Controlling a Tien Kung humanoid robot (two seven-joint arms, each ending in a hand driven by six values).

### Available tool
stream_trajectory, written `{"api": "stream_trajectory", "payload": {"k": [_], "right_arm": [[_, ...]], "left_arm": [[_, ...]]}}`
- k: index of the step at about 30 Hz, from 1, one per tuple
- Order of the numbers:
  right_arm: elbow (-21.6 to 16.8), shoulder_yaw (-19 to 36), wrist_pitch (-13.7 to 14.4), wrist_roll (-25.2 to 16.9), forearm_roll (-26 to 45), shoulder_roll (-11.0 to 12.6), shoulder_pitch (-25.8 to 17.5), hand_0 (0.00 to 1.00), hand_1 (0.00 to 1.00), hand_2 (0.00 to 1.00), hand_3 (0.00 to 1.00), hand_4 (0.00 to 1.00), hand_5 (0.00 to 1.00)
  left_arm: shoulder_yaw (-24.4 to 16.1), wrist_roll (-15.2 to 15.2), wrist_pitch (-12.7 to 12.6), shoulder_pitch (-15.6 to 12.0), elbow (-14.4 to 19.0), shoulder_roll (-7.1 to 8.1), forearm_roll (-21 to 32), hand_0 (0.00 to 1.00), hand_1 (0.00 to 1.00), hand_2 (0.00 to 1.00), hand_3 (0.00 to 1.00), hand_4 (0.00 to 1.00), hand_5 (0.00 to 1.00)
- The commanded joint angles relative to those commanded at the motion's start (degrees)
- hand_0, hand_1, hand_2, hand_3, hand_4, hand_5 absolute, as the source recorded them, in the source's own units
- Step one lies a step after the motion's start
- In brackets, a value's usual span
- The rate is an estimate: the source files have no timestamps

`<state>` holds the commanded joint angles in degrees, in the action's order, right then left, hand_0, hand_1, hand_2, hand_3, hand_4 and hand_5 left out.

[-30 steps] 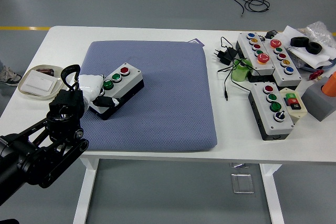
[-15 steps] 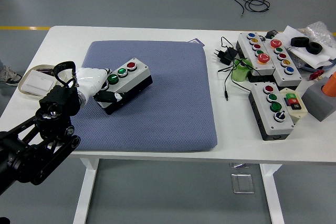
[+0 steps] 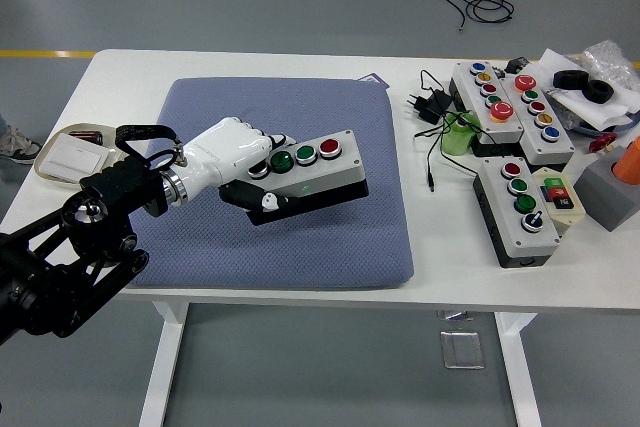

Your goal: Pick up the button,place it on the desk,press the button,press the button

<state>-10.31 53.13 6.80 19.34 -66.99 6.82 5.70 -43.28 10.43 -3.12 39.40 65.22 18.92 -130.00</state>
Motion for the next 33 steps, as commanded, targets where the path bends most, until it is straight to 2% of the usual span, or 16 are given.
{"api": "stream_trajectory", "payload": {"k": [4,6,10,11,16,17,22,23,28,29,33], "right_arm": [[0.0,-0.07,-0.01,0.03,0.06,-0.03,-0.05,0.631,0.537,0.623,0.569,0.313,0.243],[0.0,-0.14,-0.02,0.04,0.11,-0.03,-0.08,0.631,0.537,0.623,0.569,0.313,0.242],[0.0,-0.03,-0.09,0.1,-0.17,-0.03,-0.19,0.631,0.537,0.623,0.569,0.313,0.242],[0.0,-0.02,-0.09,0.1,-0.17,-0.02,-0.21,0.63,0.537,0.623,0.569,0.312,0.243],[0.0,0.15,-0.07,0.09,-0.28,0.0,-0.4,0.63,0.537,0.623,0.569,0.312,0.243],[0.0,0.16,-0.06,0.09,-0.28,0.0,-0.41,0.631,0.537,0.623,0.569,0.312,0.243],[0.0,0.24,-0.12,-0.01,-0.46,0.06,-0.41,0.631,0.537,0.623,0.569,0.312,0.243],[0.0,0.27,-0.12,-0.01,-0.5,0.05,-0.37,0.63,0.537,0.623,0.57,0.312,0.242],[0.0,0.1,-0.14,-0.02,-0.35,0.04,-0.2,0.63,0.537,0.623,0.57,0.312,0.242],[0.0,0.12,-0.16,0.01,-0.44,0.03,-0.15,0.631,0.536,0.623,0.569,0.311,0.243],[0.0,0.09,-0.21,0.02,-0.53,0.03,-0.1,0.631,0.536,0.623,0.569,0.311,0.243]], "left_arm": [[1.14,0.57,0.37,0.83,-1.69,-0.33,0.0,0.374,0.267,0.214,0.292,0.443,0.002],[1.59,0.69,0.62,1.06,-2.37,-0.57,0.0,0.377,0.277,0.244,0.329,0.461,0.002],[4.1,1.05,1.42,1.69,-3.32,-0.58,0.0,0.377,0.277,0.244,0.329,0.461,0.002],[4.84,1.36,1.66,1.89,-3.6,-0.54,0.0,0.39,0.381,0.394,0.715,0.552,0.002],[6.27,0.52,1.79,2.02,-4.45,-0.6,0.0,0.39,0.381,0.394,0.715,0.552,0.002],[6.34,0.19,1.67,2.0,-4.48,-0.6,0.0,0.41,0.453,0.623,0.891,0.707,0.04],[6.2,-0.98,-1.25,1.95,-4.3,-0.42,0.0,0.41,0.453,0.623,0.891,0.707,0.04],[6.18,-1.26,-1.94,2.02,-4.24,-0.39,0.0,0.531,0.599,0.802,0.998,0.765,0.108],[7.4,-1.33,-4.19,2.71,-4.21,-0.27,0.0,0.531,0.599,0.802,0.998,0.765,0.108],[8.17,-1.2,-4.88,3.08,-4.22,-0.17,0.0,0.556,0.664,0.839,0.998,0.769,0.129],[9.2,-0.94,-6.23,3.61,-4.16,0.02,0.0,0.556,0.664,0.839,0.998,0.769,0.129]]}}
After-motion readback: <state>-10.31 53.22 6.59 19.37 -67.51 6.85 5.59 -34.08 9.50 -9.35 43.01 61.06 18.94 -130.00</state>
